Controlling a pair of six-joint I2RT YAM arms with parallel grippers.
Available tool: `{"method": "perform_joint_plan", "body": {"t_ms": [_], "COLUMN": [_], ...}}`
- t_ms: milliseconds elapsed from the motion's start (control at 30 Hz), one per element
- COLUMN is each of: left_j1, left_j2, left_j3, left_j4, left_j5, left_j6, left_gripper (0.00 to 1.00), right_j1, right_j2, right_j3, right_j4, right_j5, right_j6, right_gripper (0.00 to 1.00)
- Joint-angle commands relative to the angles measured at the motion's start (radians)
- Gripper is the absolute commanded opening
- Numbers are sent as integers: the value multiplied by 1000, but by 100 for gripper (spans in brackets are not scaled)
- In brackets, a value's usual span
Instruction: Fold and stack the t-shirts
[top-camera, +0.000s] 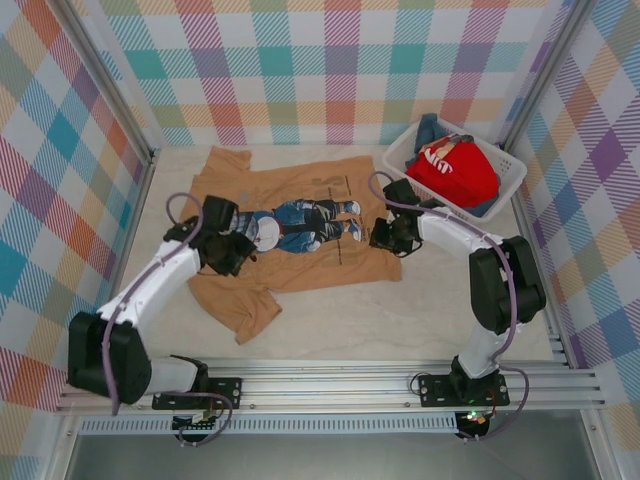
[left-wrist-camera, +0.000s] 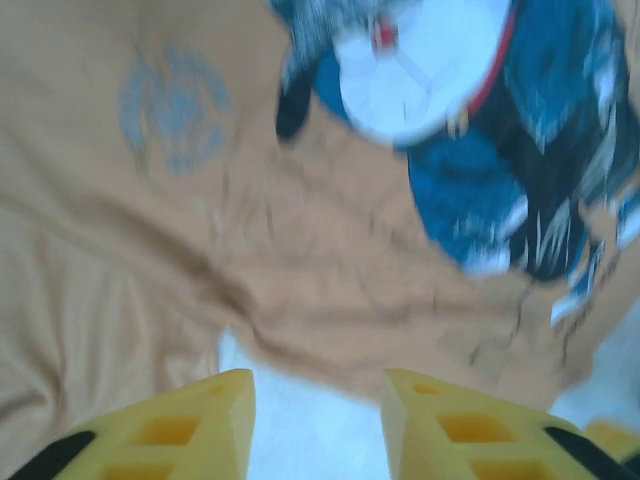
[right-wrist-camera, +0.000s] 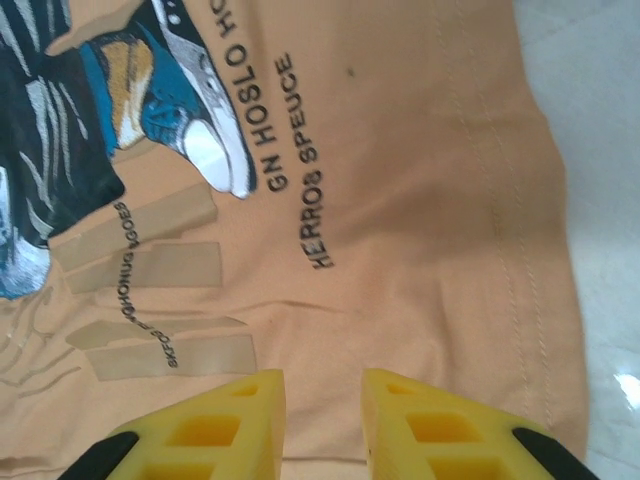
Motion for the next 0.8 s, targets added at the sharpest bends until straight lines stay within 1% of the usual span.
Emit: {"method": "perform_joint_plan", "body": {"t_ms": [0,67,200,333,433,567,667,767], "left_j1": [136,187,245,301,347,409,446,451], "left_j2": [160,277,483,599,603,559,523,516], "left_j3": [57,136,270,295,239,132,67,74], "left_j4": [35,97,128,109,94,96,130,142], "left_j5": [-50,-63,-85,-124,-161,-184,-161,-123], "left_j6": [29,32,37,40,60,98,119,145], "left_gripper": [34,33,33,33,32,31,31,32], "right_j1": [6,6,6,10,22,53,74,85], "right_j2": [29,54,132,217,254,284,295,298], "right_j3": [14,26,82,143,169,200,215,226], "right_j4": [127,179,192,147,115,79,63,56], "right_j5": [-51,-76,-88,-93,-90,-83,-76,-58], "right_j6": [4,6,38,69,73,64,71,83], "right_gripper": [27,28,28,28,28,28,28,28]}}
